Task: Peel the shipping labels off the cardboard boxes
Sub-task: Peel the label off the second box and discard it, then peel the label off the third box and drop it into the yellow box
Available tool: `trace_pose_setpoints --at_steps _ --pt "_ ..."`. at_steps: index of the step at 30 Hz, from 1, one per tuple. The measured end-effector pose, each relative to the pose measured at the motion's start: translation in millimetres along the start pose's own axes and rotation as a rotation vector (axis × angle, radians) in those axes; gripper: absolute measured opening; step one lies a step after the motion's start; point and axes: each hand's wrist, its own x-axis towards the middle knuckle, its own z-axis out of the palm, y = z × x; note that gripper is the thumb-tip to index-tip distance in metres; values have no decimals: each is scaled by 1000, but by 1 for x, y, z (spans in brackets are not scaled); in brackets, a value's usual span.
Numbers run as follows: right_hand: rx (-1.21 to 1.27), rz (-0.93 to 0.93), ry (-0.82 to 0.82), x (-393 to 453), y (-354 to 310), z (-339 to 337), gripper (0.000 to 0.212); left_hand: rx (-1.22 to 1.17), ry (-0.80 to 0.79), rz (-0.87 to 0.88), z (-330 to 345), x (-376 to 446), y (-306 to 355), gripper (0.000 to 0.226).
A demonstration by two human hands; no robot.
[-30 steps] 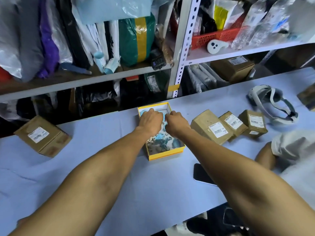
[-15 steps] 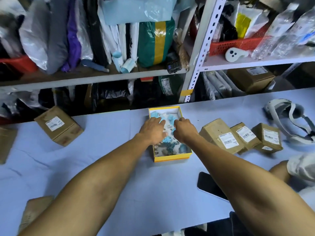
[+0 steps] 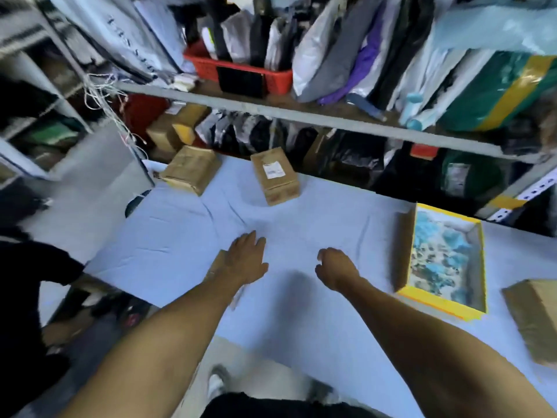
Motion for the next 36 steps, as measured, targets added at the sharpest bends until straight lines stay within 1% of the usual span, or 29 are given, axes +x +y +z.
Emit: trace_pose_setpoints --at_steps 3,9,12,16,19,22,23,24,25,26,27,28,30,31,33,35,36 --pt "-7 -55 -47 0 -56 35 36 -23 -23 -53 16 -22 -64 79" --pt "8 -42 -63 -9 -139 88 60 -228 -134 78 43 -42 -154 97" --pt "25 -62 -49 -21 -169 103 77 -224 -173 153 51 -48 -180 112" --pt "25 -14 -127 -33 -195 131 99 -197 -223 240 72 -53 -193 117" --pt "52 42 -140 -33 -203 142 107 -259 -234 300 80 -52 -191 109" --pt "62 45 -149 -30 -205 148 113 -342 -196 312 88 -49 -185 100" --pt "69 35 -140 -27 -204 150 114 -419 -188 294 87 -48 -181 90" --pt "79 20 -119 -24 -203 151 113 -500 -172 279 86 -48 -177 75" --pt "93 9 -94 -22 -202 151 111 -518 -128 299 86 -46 -174 60" --pt "107 1 -70 -21 -203 149 109 -459 -34 349 86 -45 -172 50" --pt "119 -11 -47 -19 -204 146 107 -377 42 380 86 -45 -171 46" --pt "129 -28 -32 -18 -207 142 106 -389 77 362 86 -46 -172 49" --pt "134 -93 -17 -12 -212 128 108 -448 100 293 82 -44 -175 67" --pt "134 -123 -15 -6 -216 120 109 -449 102 286 79 -38 -177 70" --pt "121 -168 11 15 -224 97 108 -453 126 278 56 -23 -184 66" --pt "101 -165 44 40 -237 75 107 -453 182 228 33 -6 -195 66" --pt "98 -161 53 51 -244 67 107 -472 177 188 19 2 -199 63"
